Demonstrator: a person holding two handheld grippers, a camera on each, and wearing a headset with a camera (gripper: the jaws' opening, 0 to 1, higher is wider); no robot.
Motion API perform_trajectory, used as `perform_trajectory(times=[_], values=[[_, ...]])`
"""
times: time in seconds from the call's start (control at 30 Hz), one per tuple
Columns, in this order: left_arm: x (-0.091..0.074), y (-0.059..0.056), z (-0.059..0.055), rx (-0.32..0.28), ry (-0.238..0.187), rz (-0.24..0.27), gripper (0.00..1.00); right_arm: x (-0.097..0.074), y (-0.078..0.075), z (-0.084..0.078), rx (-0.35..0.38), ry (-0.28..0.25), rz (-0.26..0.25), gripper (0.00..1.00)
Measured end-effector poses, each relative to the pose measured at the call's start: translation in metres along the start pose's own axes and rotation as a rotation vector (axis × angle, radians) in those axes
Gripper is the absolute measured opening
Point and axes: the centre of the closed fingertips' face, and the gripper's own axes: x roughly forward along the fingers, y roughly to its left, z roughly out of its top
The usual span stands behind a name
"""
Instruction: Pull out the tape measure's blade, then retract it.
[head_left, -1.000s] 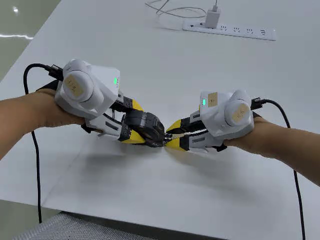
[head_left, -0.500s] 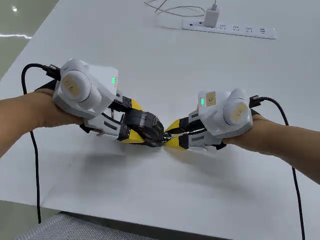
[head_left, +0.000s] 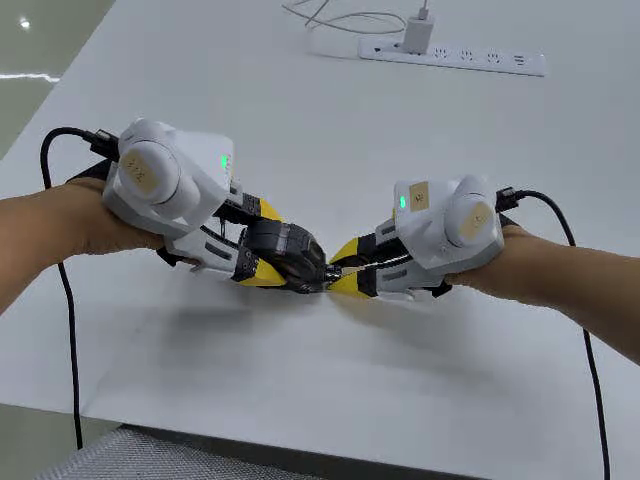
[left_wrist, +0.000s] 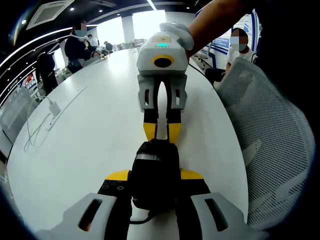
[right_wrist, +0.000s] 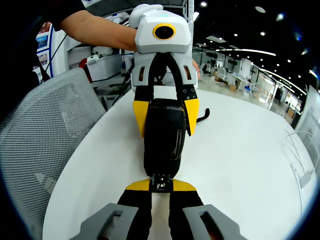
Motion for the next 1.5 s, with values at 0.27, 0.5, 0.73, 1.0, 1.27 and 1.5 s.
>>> perform_trajectory(times=[0.27,0.5,0.73,1.0,1.27,1.5], values=[[0.0,0.0,0.0,-0.003,-0.002,-0.003,0.27,-0.002,0.0,-0.001,0.0,-0.004,-0.002,0.08],[0.0,0.0,0.0,-0.003,-0.004,-0.001,0.27,-0.007,0.0,-0.005,0.0,-0.005,-0.002,0.08],[0.0,0.0,0.0,-0.001,-0.009,-0.002,0.27,-0.013,0.001,-0.01,0.004,-0.002,-0.006,0.08],[0.0,0.0,0.0,0.001,-0.009,-0.003,0.27,-0.02,0.002,-0.016,0.009,0.004,-0.012,0.08],[0.0,-0.001,0.0,0.003,-0.007,-0.003,0.27,-0.027,0.004,-0.021,0.017,0.003,-0.016,0.08],[0.001,-0.001,0.001,0.004,-0.007,-0.006,0.27,-0.034,0.005,-0.027,0.025,0.009,-0.019,0.08]])
